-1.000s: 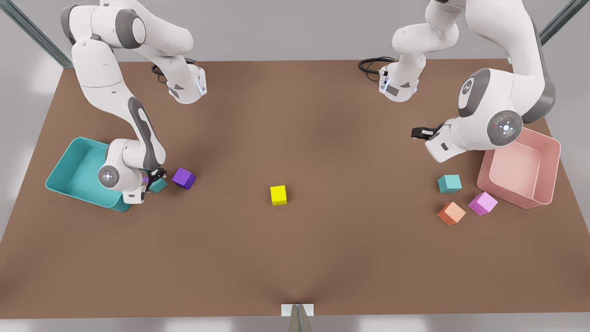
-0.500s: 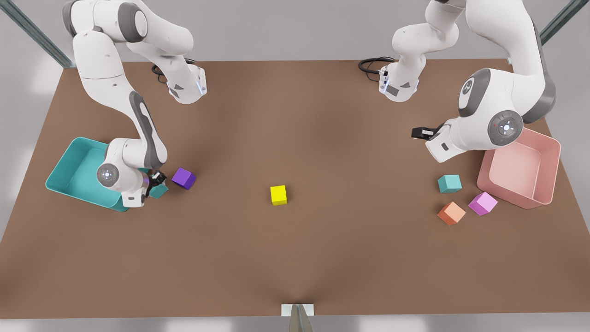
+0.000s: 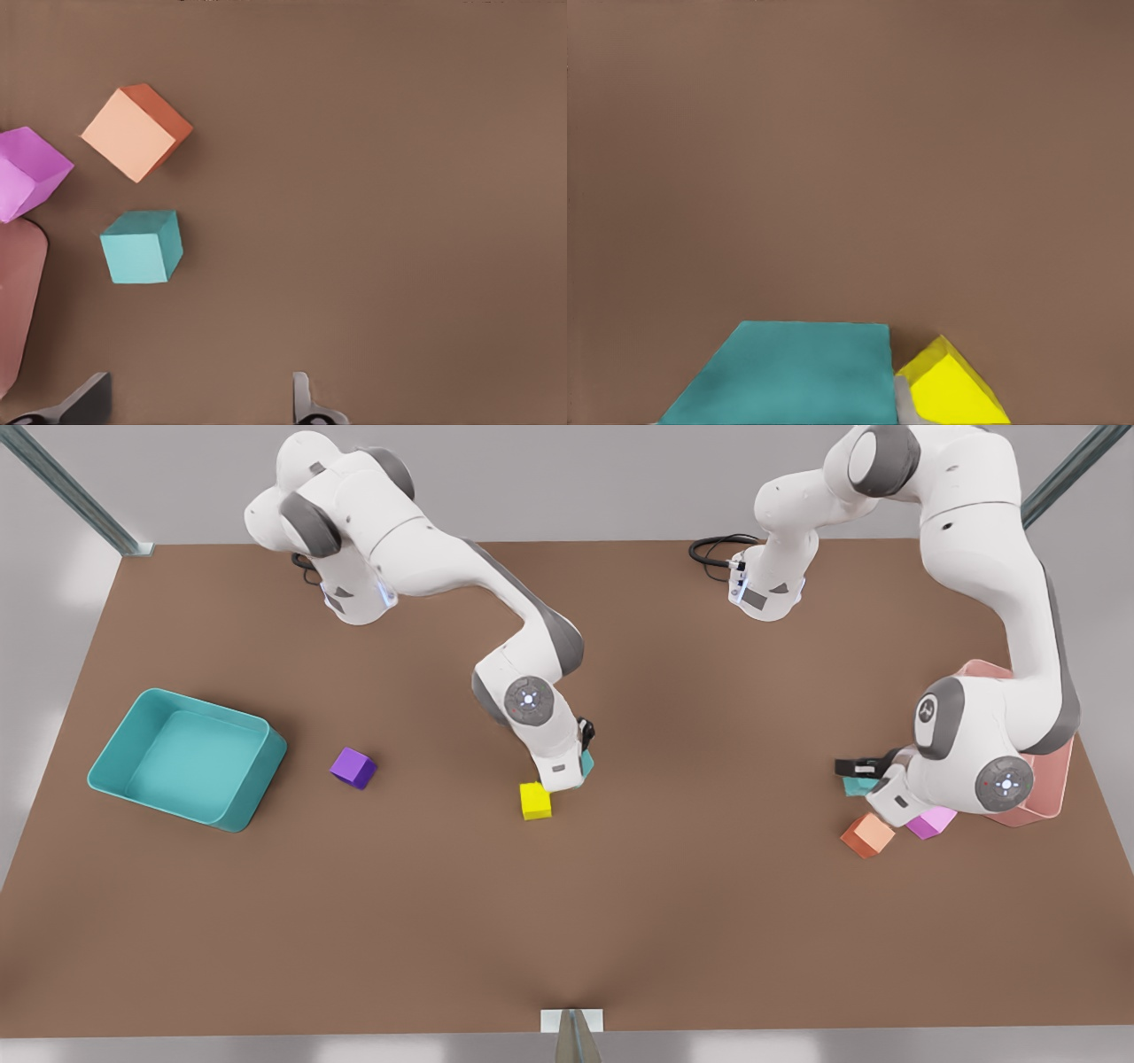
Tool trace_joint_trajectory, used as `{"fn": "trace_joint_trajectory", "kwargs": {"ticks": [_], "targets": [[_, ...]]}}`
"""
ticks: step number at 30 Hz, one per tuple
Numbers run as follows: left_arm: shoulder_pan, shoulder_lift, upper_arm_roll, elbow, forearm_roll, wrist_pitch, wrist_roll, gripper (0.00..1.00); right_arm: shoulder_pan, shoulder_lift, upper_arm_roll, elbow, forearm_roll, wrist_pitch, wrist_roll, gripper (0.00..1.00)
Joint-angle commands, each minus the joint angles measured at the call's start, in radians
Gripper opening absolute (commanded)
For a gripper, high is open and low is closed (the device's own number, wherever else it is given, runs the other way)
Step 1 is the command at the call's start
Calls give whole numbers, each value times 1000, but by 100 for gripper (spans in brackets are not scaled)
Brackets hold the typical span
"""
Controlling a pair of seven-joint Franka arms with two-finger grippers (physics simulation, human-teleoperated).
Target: Stack the two blue cubes on top of each other
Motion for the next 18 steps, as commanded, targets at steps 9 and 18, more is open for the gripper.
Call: {"fn": "trace_joint_trajectory", "kwargs": {"ticks": [9,18], "targets": [[49,36,146,-221,20,528,766,100,75,178,-9,19,-131,285,1368,58],[45,-26,192,-426,-52,654,832,100,71,230,-34,19,-133,348,1363,100]]}}
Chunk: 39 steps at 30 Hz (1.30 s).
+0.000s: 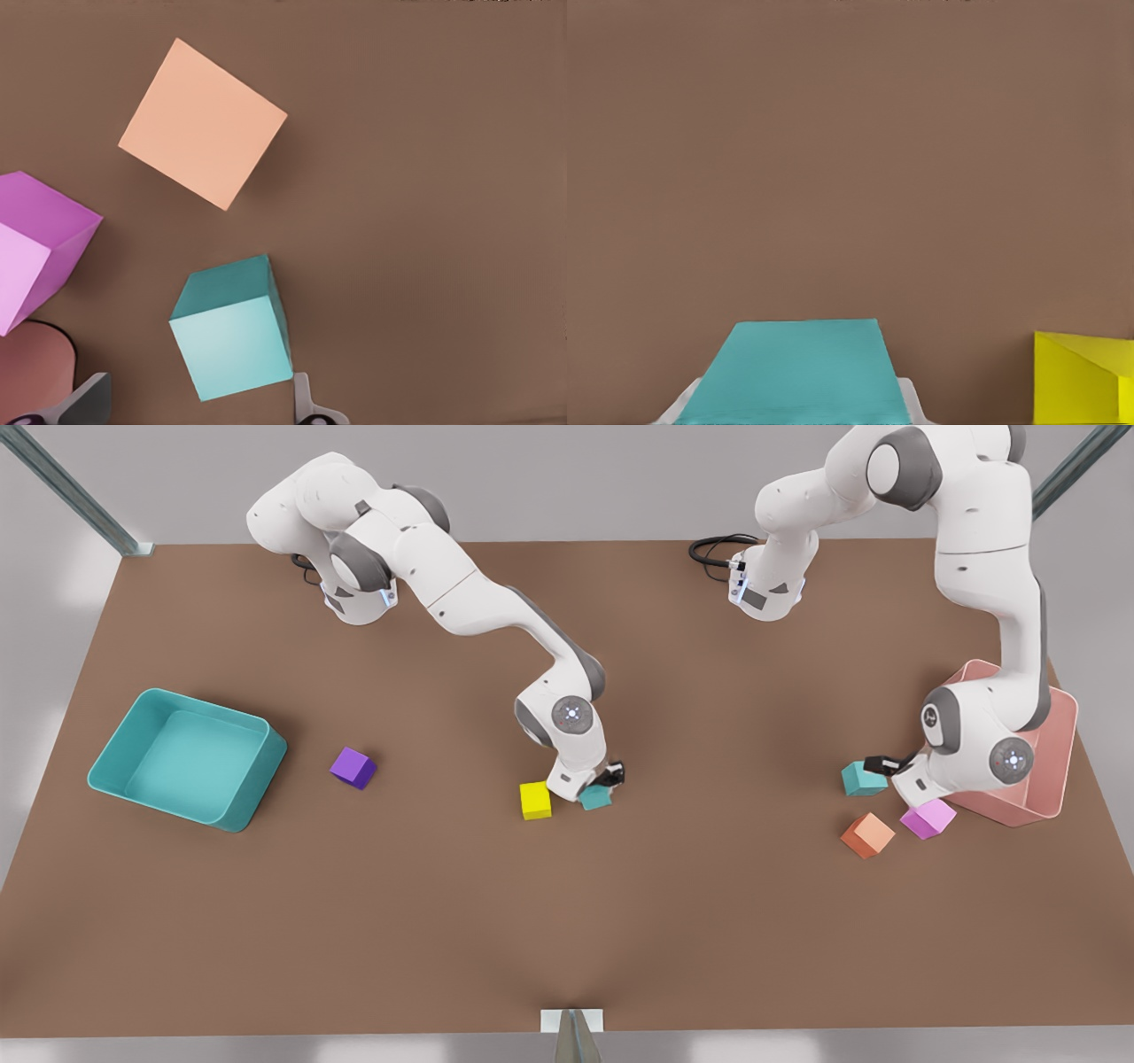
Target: Stack the two blue cubes on top of each other
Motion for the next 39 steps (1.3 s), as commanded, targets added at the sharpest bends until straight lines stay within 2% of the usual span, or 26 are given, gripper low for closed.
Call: {"fn": "trace_joint_trajectory", "kwargs": {"ticks": [1,5,9,10,11,12,14,15,16,18,20,22,25,26,30,34,35,36,39], "targets": [[-2,0,1,-6,-30,94,358,100,0,-2,0,1,1,34,512,100],[-7,6,9,-48,-28,91,39,100,-1,-54,3,4,10,11,514,100],[-17,15,34,-57,-27,94,-96,100,-52,-286,12,3,15,-388,489,100],[-19,15,35,-58,-27,92,-173,100,-95,-310,14,0,24,-526,326,100],[-19,20,37,-58,-27,92,-181,100,-213,-327,11,-16,160,-699,-64,100],[-19,23,49,-60,-27,94,-181,100,-363,-339,9,-80,182,-845,-403,100],[-20,35,51,-60,-27,98,-182,100,-625,-341,-9,-103,112,-992,-676,100],[-28,38,51,-68,-27,108,-216,100,-702,-361,-9,-86,-16,-997,-736,100],[-31,38,52,-77,-28,108,-219,100,-705,-469,-11,-85,-97,-995,-802,100],[-42,35,52,-78,-27,106,-276,100,-707,-706,-15,-152,-148,-977,-810,100],[-42,37,52,-78,-28,106,-278,100,-699,-845,-8,-240,-148,-972,-810,100],[-43,38,52,-97,-28,109,-279,100,-641,-819,-11,-232,-183,-986,-801,100],[-43,63,52,-97,-28,129,-279,100,-636,-803,-9,-236,-183,-995,-798,100],[-43,73,52,-97,-28,135,-279,100,-644,-780,-14,-184,-178,-1006,-812,100],[-47,96,52,-97,-28,172,-279,100,-647,-770,-15,-149,-183,-1080,-864,100],[-51,97,52,-95,-28,175,-279,100,-653,-709,-17,-72,-192,-1078,-862,100],[-51,97,52,-95,-27,175,-275,96,-647,-709,-12,-54,-203,-1078,-862,100],[-51,97,52,-95,-27,175,-273,69,-656,-711,-17,-52,-197,-1080,-867,100],[-51,98,52,-95,-25,175,-271,68,-649,-709,-12,-51,-201,-1078,-885,100]]}}
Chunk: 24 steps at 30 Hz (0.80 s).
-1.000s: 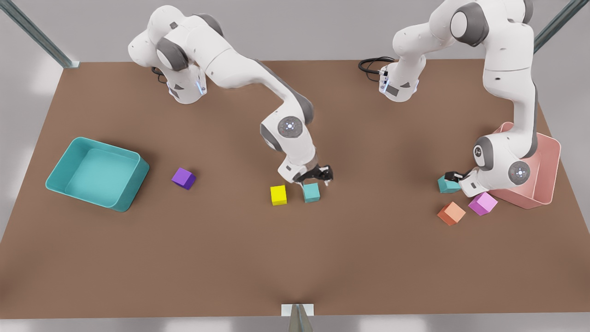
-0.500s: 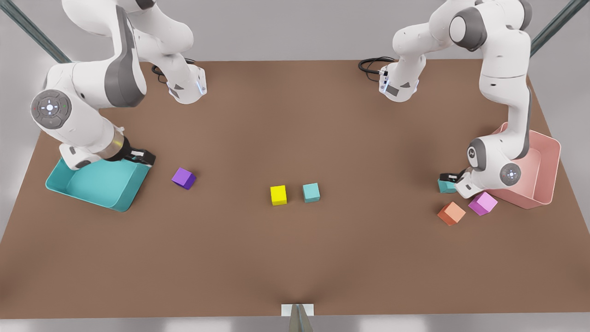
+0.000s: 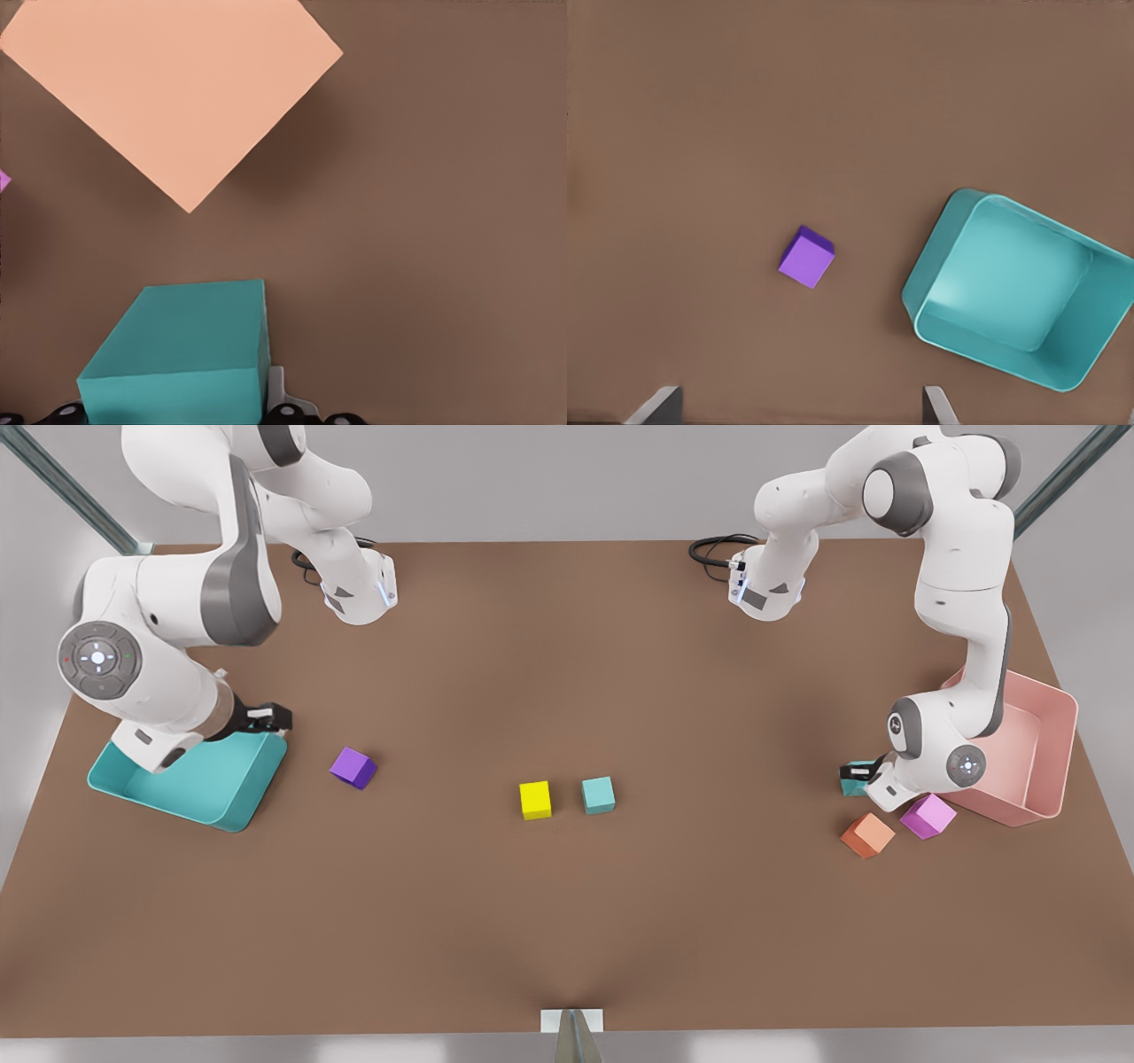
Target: Stack the two blue cubes on top of each other
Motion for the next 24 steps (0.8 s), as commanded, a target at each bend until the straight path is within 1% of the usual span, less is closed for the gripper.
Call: {"fn": "trace_joint_trajectory", "kwargs": {"ticks": [1,3,6,7,8,9,10,11,12,13,14,15,16,17,19,24], "targets": [[0,-2,0,0,-2,6,-56,68,1,-1,0,2,-4,-17,-264,100],[-3,-37,-2,0,-4,-29,-53,68,1,-1,0,-1,-2,-20,-264,100],[12,-140,-2,0,27,-224,-26,68,1,-1,1,-2,-1,-23,-264,100],[0,-196,-2,2,76,-302,-55,68,2,-1,3,-4,-1,-31,-264,100],[-21,-241,-11,16,80,-374,-86,68,2,-1,3,-5,1,-36,-264,100],[-83,-261,-44,75,79,-426,-119,69,2,-1,3,-4,-1,-39,-264,100],[-100,-241,-155,189,77,-477,-219,69,2,-1,3,-2,2,-39,-264,100],[-126,-224,-244,265,76,-520,-306,69,2,-1,3,-2,4,-39,-264,100],[-166,-193,-317,325,74,-518,-394,69,2,-2,3,-1,7,-39,-264,100],[-204,-114,-390,407,30,-518,-530,69,1,-2,3,-1,7,-39,-264,100],[-287,-29,-414,491,30,-518,-644,69,2,-2,3,-2,7,-40,-263,100],[-422,89,-414,612,36,-515,-763,69,2,-2,3,-4,7,-40,-264,100],[-483,172,-414,689,37,-495,-825,69,2,-2,3,-4,8,-40,-264,100],[-505,190,-414,707,37,-491,-842,69,4,-2,3,-5,7,-40,-264,100],[-557,252,-414,737,34,-422,-891,69,4,-2,4,-9,7,-42,-264,100],[-565,291,-414,733,10,-411,-909,69,4,-2,4,-7,8,-49,-264,100]]}}
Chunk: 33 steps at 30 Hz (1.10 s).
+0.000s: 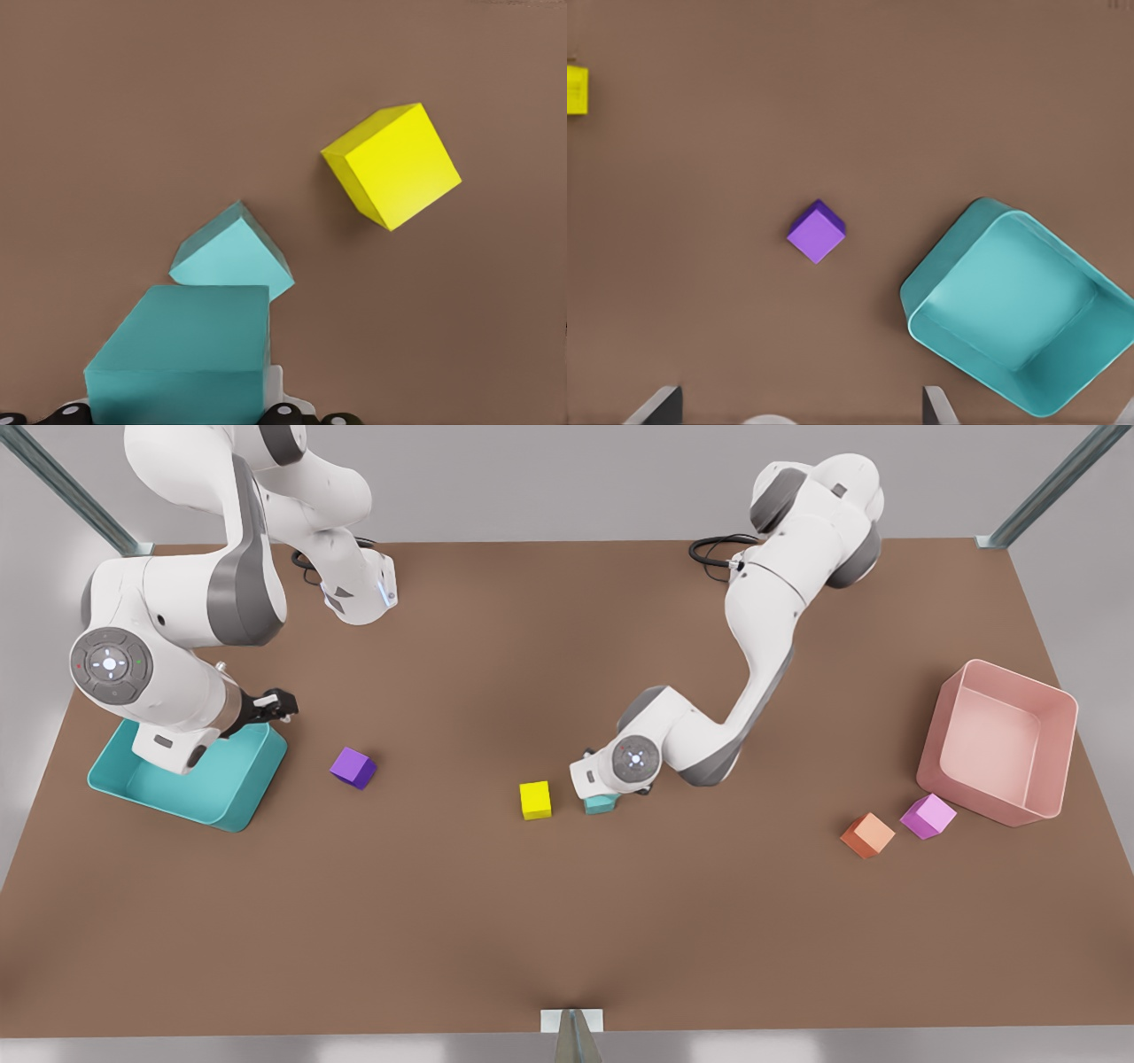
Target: Stack the two blue cubes on top of each other
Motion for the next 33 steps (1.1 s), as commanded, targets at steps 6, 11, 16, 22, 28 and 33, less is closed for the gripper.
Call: {"fn": "trace_joint_trajectory", "kwargs": {"ticks": [6,11,16,22,28,33], "targets": [[-20,44,-3,6,-9,92,-465,69,0,-1,0,9,7,-12,-70,100],[-18,44,-1,7,-6,128,-465,69,2,0,0,9,3,-12,-70,100],[-15,50,3,4,0,128,-462,80,0,0,0,9,0,-10,-70,100],[-11,45,2,6,9,124,-461,100,0,0,-2,5,0,-12,-70,100],[-8,-1,-1,165,9,-166,-462,100,0,0,-2,-1,0,-12,-70,100],[282,-90,0,389,14,-573,-274,100,0,0,0,1,0,-12,-70,100]]}}
